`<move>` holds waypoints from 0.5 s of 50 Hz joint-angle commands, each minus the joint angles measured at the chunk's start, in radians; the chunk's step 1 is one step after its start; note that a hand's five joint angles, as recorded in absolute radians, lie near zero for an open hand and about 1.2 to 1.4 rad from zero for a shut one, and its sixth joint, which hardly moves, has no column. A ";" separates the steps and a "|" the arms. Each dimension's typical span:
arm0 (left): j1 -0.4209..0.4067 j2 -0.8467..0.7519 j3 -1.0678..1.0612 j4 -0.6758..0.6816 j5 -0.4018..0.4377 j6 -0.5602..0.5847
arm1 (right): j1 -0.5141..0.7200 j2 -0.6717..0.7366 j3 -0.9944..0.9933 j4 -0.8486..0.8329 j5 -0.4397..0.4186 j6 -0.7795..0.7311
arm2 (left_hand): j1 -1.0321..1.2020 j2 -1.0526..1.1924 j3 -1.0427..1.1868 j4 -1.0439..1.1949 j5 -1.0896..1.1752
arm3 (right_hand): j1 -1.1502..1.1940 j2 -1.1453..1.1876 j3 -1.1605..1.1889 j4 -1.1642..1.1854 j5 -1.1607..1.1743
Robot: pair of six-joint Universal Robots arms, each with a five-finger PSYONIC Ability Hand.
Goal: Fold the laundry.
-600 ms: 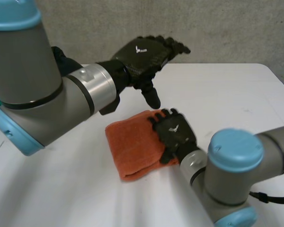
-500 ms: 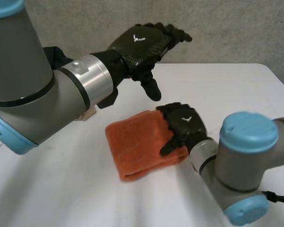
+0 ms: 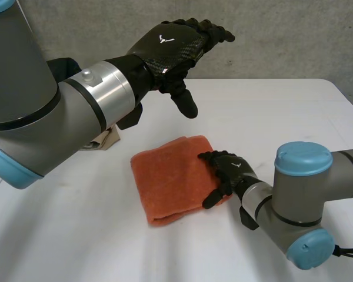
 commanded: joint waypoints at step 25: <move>0.030 -0.012 0.000 0.008 -0.001 -0.001 | -0.363 0.383 -0.713 0.075 0.142 -0.029 | 0.004 -0.022 -0.026 -0.015 -0.050 | 1.176 1.189 1.190 1.185 1.173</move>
